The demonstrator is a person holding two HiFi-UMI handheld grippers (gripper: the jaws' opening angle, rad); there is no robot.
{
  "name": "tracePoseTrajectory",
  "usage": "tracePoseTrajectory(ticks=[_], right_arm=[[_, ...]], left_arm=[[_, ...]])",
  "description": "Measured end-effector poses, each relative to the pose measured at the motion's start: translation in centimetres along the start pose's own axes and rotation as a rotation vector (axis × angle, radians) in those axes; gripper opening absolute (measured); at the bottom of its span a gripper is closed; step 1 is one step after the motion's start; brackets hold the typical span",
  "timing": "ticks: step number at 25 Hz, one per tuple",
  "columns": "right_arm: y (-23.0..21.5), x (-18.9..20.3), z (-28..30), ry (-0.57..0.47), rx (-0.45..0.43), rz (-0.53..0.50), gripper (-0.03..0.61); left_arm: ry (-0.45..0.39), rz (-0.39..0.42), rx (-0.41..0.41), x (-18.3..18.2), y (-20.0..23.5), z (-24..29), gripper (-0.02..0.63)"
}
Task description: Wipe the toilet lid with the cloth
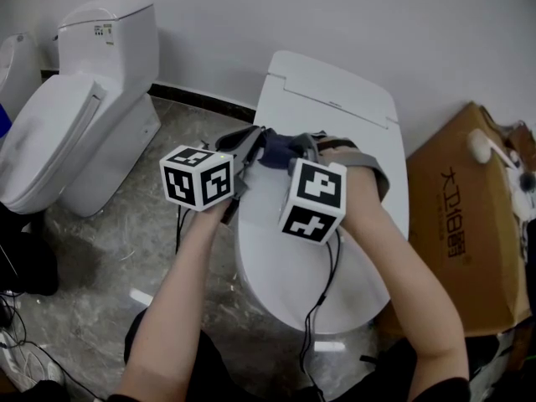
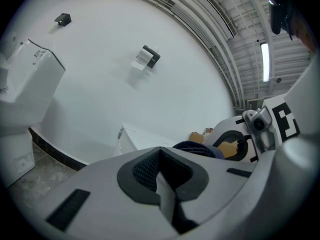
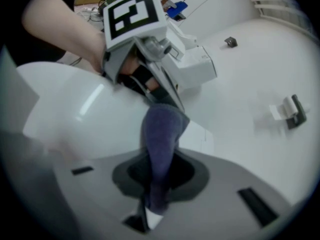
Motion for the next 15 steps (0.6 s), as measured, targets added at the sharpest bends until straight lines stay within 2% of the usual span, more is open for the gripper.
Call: tracePoseTrajectory(ticks=[15], right_arm=[[2.0,-0.7,-3.4,-0.026,-0.014,-0.006,0.063]], left_arm=[[-0.004,-0.004,-0.004,0.0,0.1,0.0,0.014]])
Point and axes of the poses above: the fingertips, and each gripper's own axes: z forward along the fingers, y to its left, x out of its underside, the point moved 5 cm from there along -z, backward along the fingers, and after that the axes turned 14 degrees about x, right-handed, at the moved point
